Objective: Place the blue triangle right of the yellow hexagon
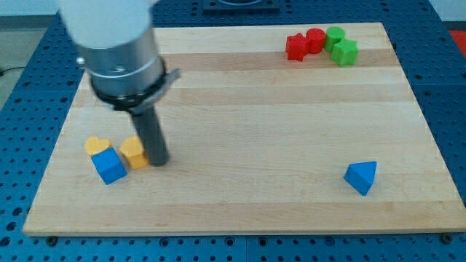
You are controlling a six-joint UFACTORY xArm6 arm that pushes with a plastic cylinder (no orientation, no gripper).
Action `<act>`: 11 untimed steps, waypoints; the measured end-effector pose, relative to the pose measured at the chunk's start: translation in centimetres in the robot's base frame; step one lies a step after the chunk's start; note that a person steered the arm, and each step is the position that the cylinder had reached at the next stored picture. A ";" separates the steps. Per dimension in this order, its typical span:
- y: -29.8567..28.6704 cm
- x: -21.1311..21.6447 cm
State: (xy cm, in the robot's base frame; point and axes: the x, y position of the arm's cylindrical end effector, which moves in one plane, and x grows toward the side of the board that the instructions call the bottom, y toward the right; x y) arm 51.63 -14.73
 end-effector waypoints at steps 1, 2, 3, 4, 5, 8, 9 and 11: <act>4.3 -2.4; 13.4 -3.2; 24.8 -3.8; 35.8 -3.8; 40.4 0.2; 27.0 6.9; 21.8 7.4; 23.4 6.5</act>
State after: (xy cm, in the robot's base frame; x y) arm 58.15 8.63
